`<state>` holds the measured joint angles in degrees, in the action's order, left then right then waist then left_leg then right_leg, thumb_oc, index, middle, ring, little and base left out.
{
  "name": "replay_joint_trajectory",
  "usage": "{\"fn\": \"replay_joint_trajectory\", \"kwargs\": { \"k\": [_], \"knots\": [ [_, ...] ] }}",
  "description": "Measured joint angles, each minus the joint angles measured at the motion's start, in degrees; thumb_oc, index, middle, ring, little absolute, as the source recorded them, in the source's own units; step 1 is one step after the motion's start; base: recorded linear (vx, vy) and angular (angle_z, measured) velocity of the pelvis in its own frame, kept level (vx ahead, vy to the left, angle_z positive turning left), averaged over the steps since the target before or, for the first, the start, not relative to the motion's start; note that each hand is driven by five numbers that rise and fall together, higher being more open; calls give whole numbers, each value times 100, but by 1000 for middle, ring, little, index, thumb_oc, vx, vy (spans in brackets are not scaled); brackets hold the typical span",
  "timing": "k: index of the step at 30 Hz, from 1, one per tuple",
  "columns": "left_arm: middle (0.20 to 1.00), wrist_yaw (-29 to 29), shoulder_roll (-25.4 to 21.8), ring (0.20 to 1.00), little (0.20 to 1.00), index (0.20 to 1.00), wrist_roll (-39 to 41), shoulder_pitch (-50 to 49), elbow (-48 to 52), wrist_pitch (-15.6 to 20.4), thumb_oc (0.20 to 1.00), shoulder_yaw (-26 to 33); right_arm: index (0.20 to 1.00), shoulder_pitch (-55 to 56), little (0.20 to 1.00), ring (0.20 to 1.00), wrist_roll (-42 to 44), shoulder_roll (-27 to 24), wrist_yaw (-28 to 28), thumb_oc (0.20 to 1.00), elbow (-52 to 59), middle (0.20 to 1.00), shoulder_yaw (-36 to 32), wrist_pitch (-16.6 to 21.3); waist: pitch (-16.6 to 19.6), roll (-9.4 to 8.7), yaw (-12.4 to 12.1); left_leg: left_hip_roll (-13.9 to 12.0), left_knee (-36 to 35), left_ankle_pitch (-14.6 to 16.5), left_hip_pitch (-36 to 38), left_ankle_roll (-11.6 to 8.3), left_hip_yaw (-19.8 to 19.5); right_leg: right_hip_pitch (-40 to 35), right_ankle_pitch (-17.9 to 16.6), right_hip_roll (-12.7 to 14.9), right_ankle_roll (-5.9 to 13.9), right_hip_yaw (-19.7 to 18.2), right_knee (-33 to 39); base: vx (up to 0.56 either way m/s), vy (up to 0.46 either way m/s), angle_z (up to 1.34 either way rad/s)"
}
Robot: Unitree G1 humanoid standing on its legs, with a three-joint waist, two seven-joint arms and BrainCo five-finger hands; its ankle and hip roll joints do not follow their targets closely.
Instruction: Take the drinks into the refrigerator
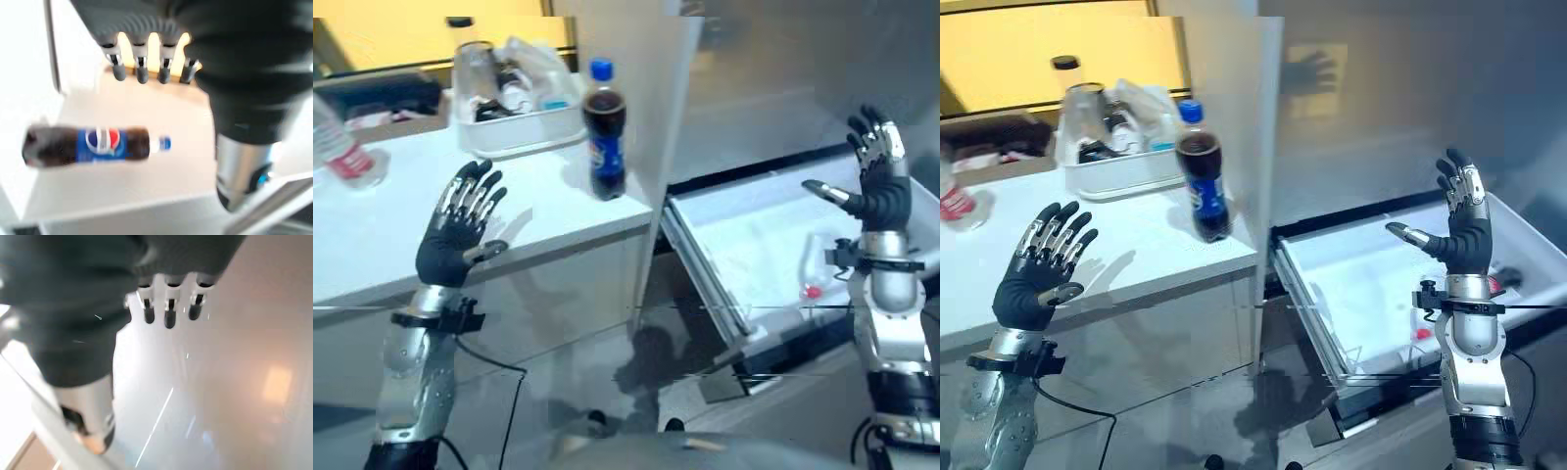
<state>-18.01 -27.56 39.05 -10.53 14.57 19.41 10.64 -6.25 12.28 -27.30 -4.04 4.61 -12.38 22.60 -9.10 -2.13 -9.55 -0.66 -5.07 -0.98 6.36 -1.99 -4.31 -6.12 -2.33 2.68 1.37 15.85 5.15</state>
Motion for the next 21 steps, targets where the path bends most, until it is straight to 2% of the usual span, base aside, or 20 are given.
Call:
{"fn": "replay_joint_trajectory", "kwargs": {
  "k": [2,4,7,21],
  "knots": [
    [1000,5,4,1000,1000,1000,0,0,1,1,1000,2,1000,-44,1000,1000,19,7,14,1000,-1,1000,5,-1,-87,-8,-110,29,2,-26,-39,7,-157,-24,37,28,19,91,-1,125,112,42],
    [1000,49,27,1000,1000,1000,-6,16,0,1,1000,2,1000,-54,1000,1000,20,17,21,1000,-1,1000,5,-1,-124,-23,-104,82,6,-69,-106,23,-399,-51,76,77,56,243,-1,-8,-23,52],
    [1000,110,124,1000,1000,1000,-4,55,0,2,1000,-2,1000,-86,1000,1000,20,68,48,1000,-1,1000,5,-1,-159,-43,-95,129,6,-84,-118,40,-528,-99,116,119,102,341,-1,-1,-10,30],
    [1000,972,492,1000,1000,1000,-748,104,-15,21,1000,110,1000,-85,1000,1000,20,191,106,1000,-1,1000,1,-12,-227,-41,-66,136,6,-75,-97,52,-381,-61,128,138,118,241,-18,6,3,-3]
  ]
}}
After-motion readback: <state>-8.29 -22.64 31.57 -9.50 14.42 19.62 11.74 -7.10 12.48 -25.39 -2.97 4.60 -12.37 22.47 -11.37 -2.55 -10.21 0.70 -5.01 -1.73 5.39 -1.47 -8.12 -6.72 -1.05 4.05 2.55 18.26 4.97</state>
